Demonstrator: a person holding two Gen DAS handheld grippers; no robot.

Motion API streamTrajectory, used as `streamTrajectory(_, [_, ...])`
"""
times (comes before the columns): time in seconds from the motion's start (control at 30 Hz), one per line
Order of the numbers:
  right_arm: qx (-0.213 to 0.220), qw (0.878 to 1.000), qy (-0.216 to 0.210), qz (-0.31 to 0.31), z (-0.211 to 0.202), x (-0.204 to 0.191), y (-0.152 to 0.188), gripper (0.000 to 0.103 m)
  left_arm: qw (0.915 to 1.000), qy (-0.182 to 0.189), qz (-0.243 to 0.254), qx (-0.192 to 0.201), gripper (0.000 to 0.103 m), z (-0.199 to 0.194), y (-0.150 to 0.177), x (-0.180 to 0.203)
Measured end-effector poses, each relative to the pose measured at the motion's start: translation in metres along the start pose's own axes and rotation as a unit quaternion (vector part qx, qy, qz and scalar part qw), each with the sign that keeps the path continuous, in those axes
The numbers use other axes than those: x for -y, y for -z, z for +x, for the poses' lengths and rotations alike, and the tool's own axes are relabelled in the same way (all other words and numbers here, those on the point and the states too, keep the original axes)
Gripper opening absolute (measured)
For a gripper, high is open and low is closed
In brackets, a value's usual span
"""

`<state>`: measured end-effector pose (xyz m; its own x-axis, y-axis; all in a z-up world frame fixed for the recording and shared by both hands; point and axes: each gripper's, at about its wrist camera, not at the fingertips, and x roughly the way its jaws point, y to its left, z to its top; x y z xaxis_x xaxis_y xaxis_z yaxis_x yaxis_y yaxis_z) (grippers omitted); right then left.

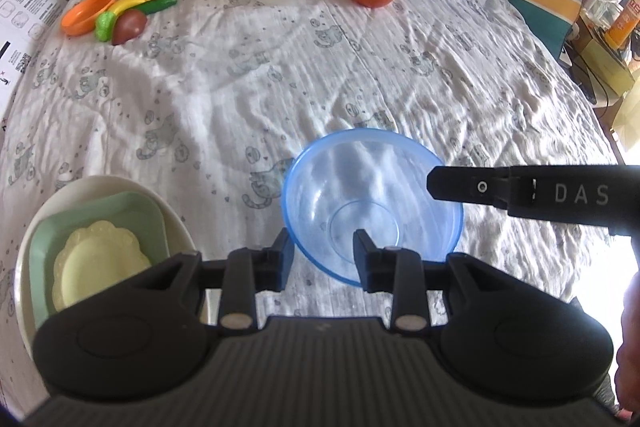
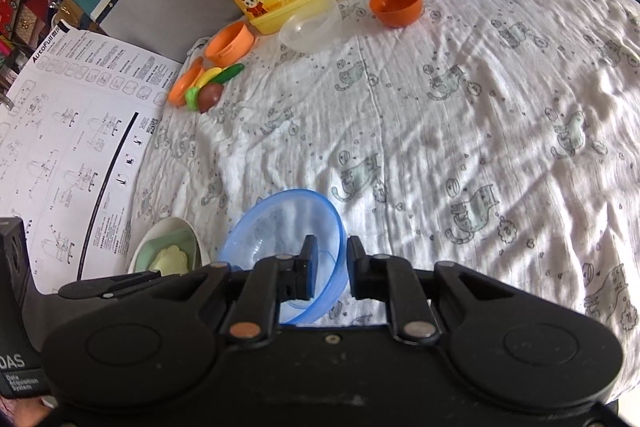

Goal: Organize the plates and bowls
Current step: 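Carry the blue bowl beside the plate stack, lower it, open the right tool, then move the right tool to the clear white bowl and grasp its rim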

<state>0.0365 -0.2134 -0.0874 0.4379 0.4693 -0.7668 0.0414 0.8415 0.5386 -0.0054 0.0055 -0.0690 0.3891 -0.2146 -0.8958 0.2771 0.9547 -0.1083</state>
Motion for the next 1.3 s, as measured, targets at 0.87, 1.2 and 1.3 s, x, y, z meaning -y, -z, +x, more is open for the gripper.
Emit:
streamTrajectory(0.87, [-0.009,1.0,0.022,-0.004,0.004,-0.001,0.004,0.031,1.0,-0.003,0.004,0.005,0.056,0.004,0.002,-0.002])
streamTrajectory(1.2, [0.04,0.996,0.076,-0.018,-0.014,-0.002,-0.001,0.103,0.9961,-0.043,-0.018,0.075,0.103,-0.029,0.002,-0.025])
streamTrajectory(1.3, [0.04,0.996,0.08,-0.017,-0.015,-0.001,-0.002,0.103,0.995,-0.044,-0.033,0.083,0.103,-0.035,0.004,-0.035])
